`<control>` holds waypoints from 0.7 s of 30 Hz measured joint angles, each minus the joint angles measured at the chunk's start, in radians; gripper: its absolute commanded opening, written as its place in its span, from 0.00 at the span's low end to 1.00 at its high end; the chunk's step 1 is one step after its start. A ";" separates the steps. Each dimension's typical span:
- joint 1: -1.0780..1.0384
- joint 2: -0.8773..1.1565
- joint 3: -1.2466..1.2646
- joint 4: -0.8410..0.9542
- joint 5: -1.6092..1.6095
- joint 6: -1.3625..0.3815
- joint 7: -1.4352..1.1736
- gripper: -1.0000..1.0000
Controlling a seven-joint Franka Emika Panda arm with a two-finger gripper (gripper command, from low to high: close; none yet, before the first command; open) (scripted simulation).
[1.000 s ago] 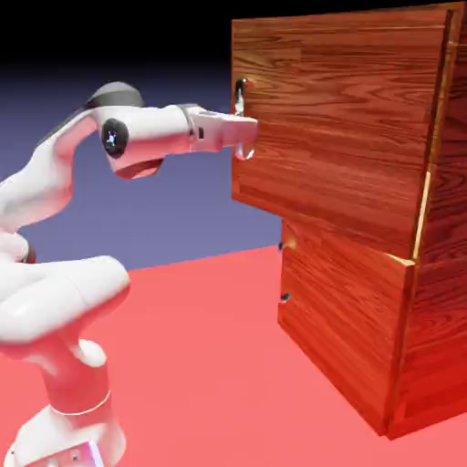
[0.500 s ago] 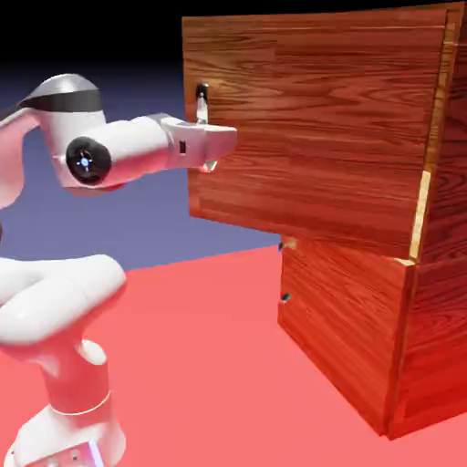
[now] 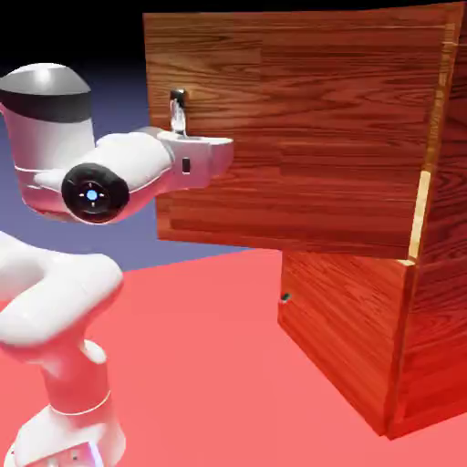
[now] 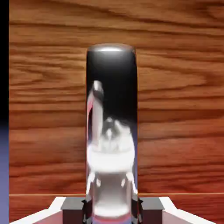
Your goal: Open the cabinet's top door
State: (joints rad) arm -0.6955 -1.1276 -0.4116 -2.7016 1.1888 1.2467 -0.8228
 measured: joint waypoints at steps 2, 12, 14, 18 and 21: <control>0.044 0.072 -0.065 0.057 -0.056 -0.055 -0.033 0.00; 0.347 0.422 -0.397 0.404 -0.254 -0.352 -0.184 0.00; 0.417 0.485 -0.466 0.476 -0.277 -0.413 -0.213 0.00; 0.562 0.596 -0.611 0.611 -0.308 -0.526 -0.269 0.00; 0.670 0.660 -0.719 0.694 -0.323 -0.595 -0.305 0.00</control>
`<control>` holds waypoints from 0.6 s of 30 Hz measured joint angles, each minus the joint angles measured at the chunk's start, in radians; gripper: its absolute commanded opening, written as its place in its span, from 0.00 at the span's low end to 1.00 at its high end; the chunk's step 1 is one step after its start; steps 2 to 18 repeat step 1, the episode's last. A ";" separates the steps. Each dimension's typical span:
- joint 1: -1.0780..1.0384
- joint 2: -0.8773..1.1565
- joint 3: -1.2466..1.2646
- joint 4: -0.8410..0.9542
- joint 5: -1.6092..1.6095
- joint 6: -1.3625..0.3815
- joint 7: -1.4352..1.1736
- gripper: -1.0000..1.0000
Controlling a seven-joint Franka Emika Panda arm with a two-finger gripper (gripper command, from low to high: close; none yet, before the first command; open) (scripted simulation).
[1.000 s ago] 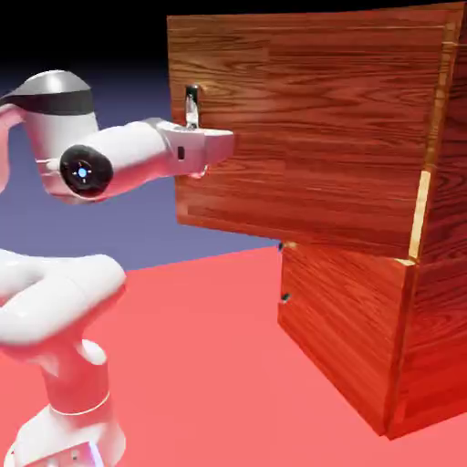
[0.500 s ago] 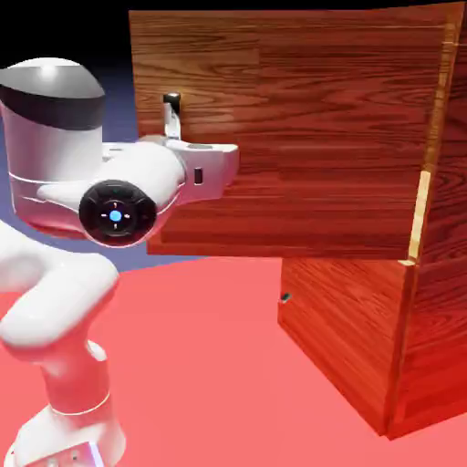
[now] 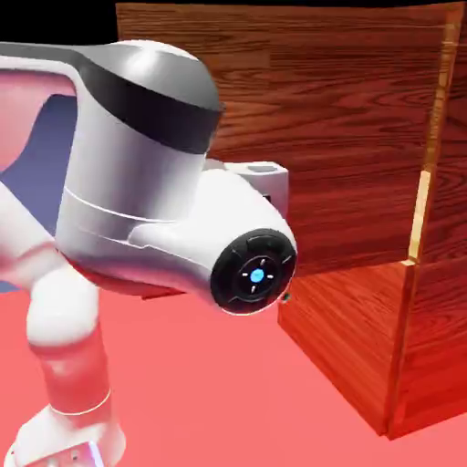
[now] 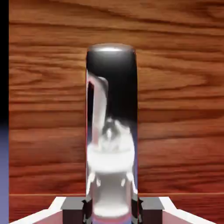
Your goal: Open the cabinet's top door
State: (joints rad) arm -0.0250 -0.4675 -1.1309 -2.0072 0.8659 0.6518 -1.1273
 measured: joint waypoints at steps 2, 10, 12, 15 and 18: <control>0.036 0.016 -0.036 0.024 -0.004 -0.018 -0.009 0.00; 0.036 0.016 -0.036 0.024 -0.004 -0.018 -0.009 0.00; 0.036 0.016 -0.036 0.024 -0.004 -0.018 -0.009 0.00; 0.036 0.016 -0.036 0.024 -0.004 -0.018 -0.009 0.00; 0.036 0.016 -0.036 0.024 -0.004 -0.018 -0.009 0.00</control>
